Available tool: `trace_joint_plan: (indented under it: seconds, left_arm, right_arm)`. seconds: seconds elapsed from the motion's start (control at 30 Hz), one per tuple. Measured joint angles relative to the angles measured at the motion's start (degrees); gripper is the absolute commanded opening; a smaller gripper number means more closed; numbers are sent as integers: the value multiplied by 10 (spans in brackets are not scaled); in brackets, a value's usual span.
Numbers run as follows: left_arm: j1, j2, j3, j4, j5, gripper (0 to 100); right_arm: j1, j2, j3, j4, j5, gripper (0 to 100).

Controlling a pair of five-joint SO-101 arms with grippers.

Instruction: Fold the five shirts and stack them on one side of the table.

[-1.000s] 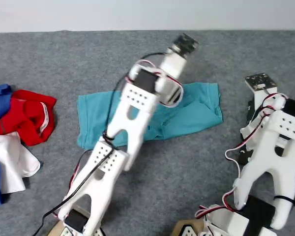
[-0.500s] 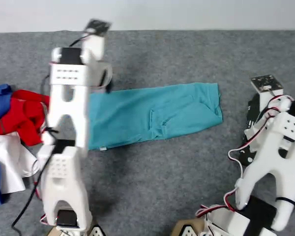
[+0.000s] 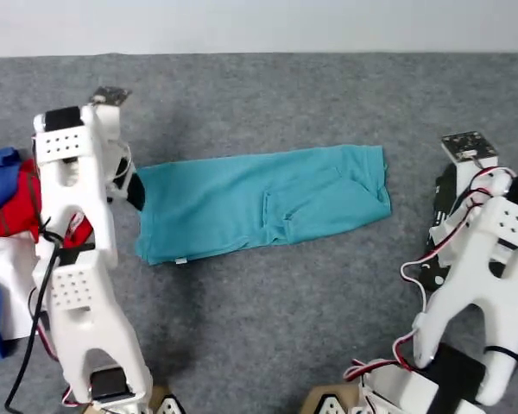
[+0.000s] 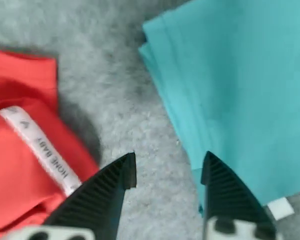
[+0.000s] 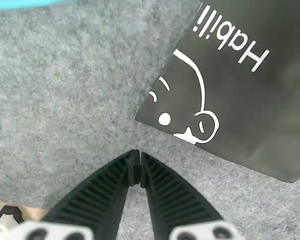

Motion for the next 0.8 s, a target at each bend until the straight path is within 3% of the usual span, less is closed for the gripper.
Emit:
trace_joint_plan:
  seconds: [0.5, 0.8]
  left_arm:
    - [4, 139, -115, 0, -13, 246]
    - [14, 138, -132, -1, -13, 243]
  right_arm:
    - [0, 0, 0, 0, 0, 10]
    - [0, 0, 0, 0, 0, 10]
